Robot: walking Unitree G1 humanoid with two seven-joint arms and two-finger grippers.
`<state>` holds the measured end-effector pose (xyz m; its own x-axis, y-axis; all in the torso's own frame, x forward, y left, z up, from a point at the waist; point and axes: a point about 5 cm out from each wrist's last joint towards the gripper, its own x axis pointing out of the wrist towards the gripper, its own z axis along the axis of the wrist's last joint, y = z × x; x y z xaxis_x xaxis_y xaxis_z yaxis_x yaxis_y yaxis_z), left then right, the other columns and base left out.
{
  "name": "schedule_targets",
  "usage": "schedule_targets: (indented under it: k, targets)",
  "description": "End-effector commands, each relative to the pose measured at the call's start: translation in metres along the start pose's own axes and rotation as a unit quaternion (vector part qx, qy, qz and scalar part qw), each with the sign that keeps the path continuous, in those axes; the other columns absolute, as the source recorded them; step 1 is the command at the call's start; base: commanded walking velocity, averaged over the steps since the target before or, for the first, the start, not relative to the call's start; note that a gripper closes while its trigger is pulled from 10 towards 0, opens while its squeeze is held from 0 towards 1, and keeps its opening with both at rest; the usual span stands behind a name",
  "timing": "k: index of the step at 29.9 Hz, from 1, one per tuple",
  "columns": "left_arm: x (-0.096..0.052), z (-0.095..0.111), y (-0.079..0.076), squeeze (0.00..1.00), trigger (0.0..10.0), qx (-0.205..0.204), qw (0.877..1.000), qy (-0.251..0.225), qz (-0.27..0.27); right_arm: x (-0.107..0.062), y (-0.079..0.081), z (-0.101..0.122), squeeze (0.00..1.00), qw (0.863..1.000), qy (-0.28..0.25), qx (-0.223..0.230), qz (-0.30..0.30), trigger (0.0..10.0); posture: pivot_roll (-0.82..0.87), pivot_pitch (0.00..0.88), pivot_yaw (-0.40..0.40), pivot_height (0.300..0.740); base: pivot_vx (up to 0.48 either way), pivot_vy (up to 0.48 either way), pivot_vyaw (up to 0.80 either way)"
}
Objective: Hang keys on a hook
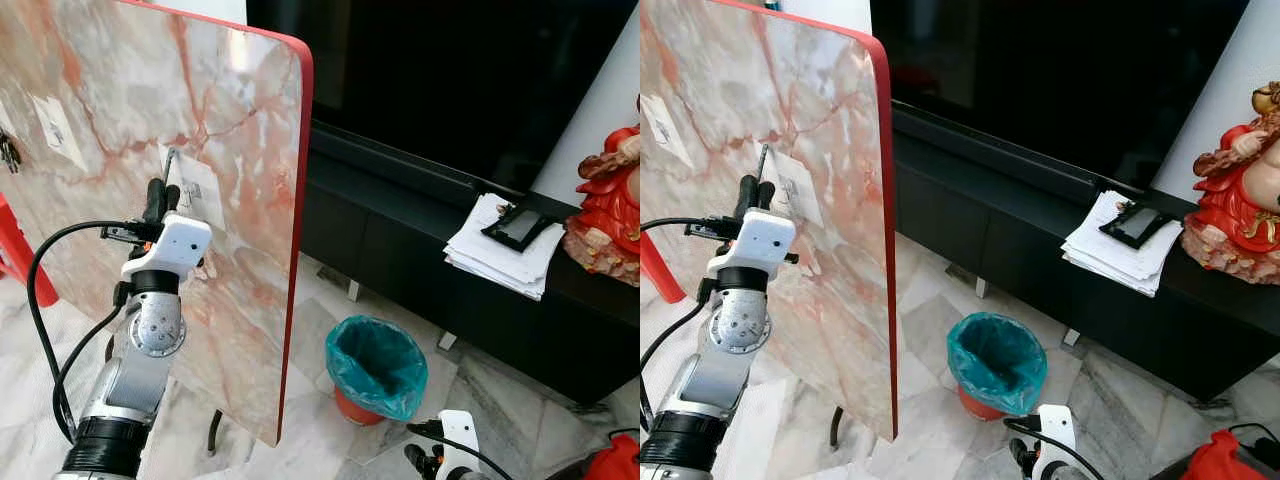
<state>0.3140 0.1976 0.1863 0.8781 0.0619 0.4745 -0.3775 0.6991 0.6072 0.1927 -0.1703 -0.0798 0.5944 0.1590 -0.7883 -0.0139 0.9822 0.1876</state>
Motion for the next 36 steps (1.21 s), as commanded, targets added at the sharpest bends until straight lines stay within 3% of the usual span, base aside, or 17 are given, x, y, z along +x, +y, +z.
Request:
schedule_targets:
  k: [1, 6, 12, 18, 27, 28, 29, 31, 36]
  targets:
    - [0.002, 0.009, -0.012, 0.00, 10.0, 0.023, 0.999, -0.030, -0.036, -0.001, -0.002, -0.001, 0.00, 1.000, 0.000, 0.000, -0.005, 10.0, 0.13, 0.000, -0.095, 0.740, 0.000, 0.000, 0.00]
    - [-0.001, 0.009, -0.022, 0.00, 10.0, 0.076, 0.993, -0.053, -0.072, -0.001, -0.002, -0.001, 0.00, 1.000, 0.001, -0.003, -0.005, 10.0, 0.13, 0.000, -0.096, 0.740, 0.000, 0.000, 0.00]
    - [-0.004, 0.006, -0.027, 0.00, 10.0, 0.101, 0.990, -0.054, -0.085, -0.001, -0.002, -0.001, 0.00, 1.000, 0.002, -0.005, -0.004, 10.0, 0.13, 0.000, -0.096, 0.740, 0.000, 0.000, 0.00]
    - [-0.008, 0.012, -0.025, 0.00, 10.0, 0.078, 0.991, -0.074, -0.081, -0.001, -0.003, -0.002, 0.00, 1.000, 0.002, -0.006, -0.004, 10.0, 0.13, 0.000, -0.094, 0.740, 0.000, 0.000, 0.00]
    - [-0.029, 0.042, -0.020, 0.00, 10.0, 0.059, 0.973, -0.190, -0.120, -0.001, -0.003, -0.002, 0.00, 1.000, -0.001, -0.005, -0.006, 10.0, 0.14, 0.000, -0.096, 0.740, 0.000, 0.000, 0.00]
    - [-0.031, 0.046, -0.020, 0.00, 10.0, 0.053, 0.970, -0.201, -0.127, -0.001, -0.004, -0.002, 0.00, 1.000, -0.001, -0.006, -0.006, 10.0, 0.14, 0.000, -0.096, 0.740, 0.000, 0.000, 0.00]
    - [-0.036, 0.058, -0.025, 0.00, 10.0, 0.023, 0.959, -0.220, -0.178, -0.001, -0.004, -0.001, 0.00, 1.000, -0.001, -0.006, -0.007, 10.0, 0.14, 0.000, -0.098, 0.740, 0.000, 0.000, 0.00]
    - [-0.044, 0.067, -0.033, 0.00, 10.0, 0.001, 0.940, -0.230, -0.253, -0.002, -0.005, -0.001, 0.00, 1.000, -0.002, -0.007, -0.008, 10.0, 0.14, 0.000, -0.098, 0.740, 0.000, 0.000, 0.00]
    - [-0.057, 0.090, -0.037, 0.00, 10.0, -0.016, 0.905, -0.271, -0.327, -0.002, -0.007, 0.001, 0.00, 1.000, -0.004, -0.008, -0.010, 10.0, 0.15, 0.000, -0.101, 0.740, 0.000, 0.000, 0.00]
